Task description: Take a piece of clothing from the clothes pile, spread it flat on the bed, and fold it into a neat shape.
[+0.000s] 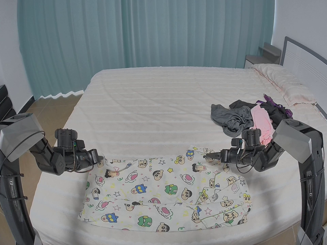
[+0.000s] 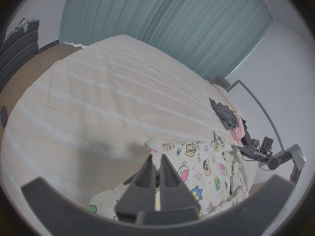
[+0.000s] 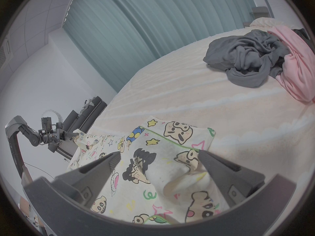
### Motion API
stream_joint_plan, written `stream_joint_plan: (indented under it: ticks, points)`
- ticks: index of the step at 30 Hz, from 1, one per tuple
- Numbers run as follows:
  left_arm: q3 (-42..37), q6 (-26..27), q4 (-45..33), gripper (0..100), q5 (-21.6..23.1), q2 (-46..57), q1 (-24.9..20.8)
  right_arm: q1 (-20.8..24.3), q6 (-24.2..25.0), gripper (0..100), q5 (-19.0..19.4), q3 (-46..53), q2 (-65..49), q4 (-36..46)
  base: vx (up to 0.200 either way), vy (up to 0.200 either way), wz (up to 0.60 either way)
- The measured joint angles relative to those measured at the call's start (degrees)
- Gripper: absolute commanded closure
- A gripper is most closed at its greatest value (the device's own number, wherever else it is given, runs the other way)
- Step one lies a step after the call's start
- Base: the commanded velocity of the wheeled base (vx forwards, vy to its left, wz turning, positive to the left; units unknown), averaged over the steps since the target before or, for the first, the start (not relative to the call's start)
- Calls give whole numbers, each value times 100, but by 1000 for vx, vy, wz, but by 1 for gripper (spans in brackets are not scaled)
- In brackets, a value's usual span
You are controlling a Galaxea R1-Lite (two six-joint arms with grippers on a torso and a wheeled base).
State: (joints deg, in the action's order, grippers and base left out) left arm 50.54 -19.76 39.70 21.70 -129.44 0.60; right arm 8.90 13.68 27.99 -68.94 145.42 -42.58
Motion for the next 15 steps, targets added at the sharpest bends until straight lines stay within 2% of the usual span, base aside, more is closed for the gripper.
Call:
stream_joint_plan:
  ticks: [9,15]
  points:
    - [15,2,0,100,-28,2,11,-30,-11,100,34,-29,17,123,0,0,0]
    - [0,13,-16,100,-200,91,22,-201,85,100,378,190,-61,-116,0,0,0]
